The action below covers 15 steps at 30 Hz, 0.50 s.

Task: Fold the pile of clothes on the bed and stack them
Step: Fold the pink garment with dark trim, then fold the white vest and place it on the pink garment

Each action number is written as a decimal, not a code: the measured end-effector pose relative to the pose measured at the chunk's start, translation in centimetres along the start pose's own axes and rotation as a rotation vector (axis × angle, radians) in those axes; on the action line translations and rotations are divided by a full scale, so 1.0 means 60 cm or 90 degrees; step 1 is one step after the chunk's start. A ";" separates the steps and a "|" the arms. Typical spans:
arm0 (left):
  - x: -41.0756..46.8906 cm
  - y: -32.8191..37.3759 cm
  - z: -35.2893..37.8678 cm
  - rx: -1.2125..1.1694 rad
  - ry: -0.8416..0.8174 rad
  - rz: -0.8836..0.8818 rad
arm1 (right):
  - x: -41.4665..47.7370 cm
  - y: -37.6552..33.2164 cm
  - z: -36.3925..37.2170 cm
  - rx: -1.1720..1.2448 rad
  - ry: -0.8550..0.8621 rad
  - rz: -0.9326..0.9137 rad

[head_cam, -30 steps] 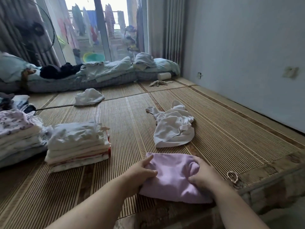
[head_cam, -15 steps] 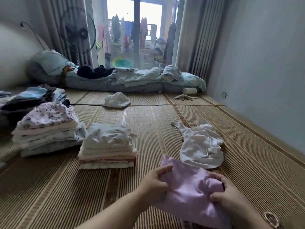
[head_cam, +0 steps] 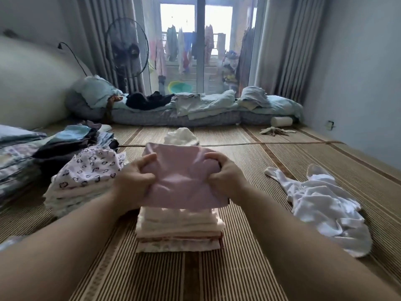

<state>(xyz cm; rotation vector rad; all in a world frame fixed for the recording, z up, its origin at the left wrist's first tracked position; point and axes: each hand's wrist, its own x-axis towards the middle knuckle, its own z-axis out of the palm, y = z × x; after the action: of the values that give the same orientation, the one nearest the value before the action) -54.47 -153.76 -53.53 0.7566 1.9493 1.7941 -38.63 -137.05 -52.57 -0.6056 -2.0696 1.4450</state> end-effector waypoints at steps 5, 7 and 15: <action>0.044 -0.080 -0.008 0.480 -0.007 -0.042 | 0.064 0.073 0.060 -0.224 -0.089 0.076; 0.044 -0.106 0.000 0.613 -0.061 -0.061 | 0.069 0.104 0.063 -0.280 -0.129 0.120; 0.052 -0.118 -0.005 0.789 -0.128 -0.069 | 0.050 0.133 0.035 -0.504 -0.161 0.154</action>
<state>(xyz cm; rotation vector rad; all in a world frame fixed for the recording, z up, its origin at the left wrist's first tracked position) -58.04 -152.33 -60.29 1.0477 2.7457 0.2349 -41.85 -134.05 -60.19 -1.0410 -2.8542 0.7880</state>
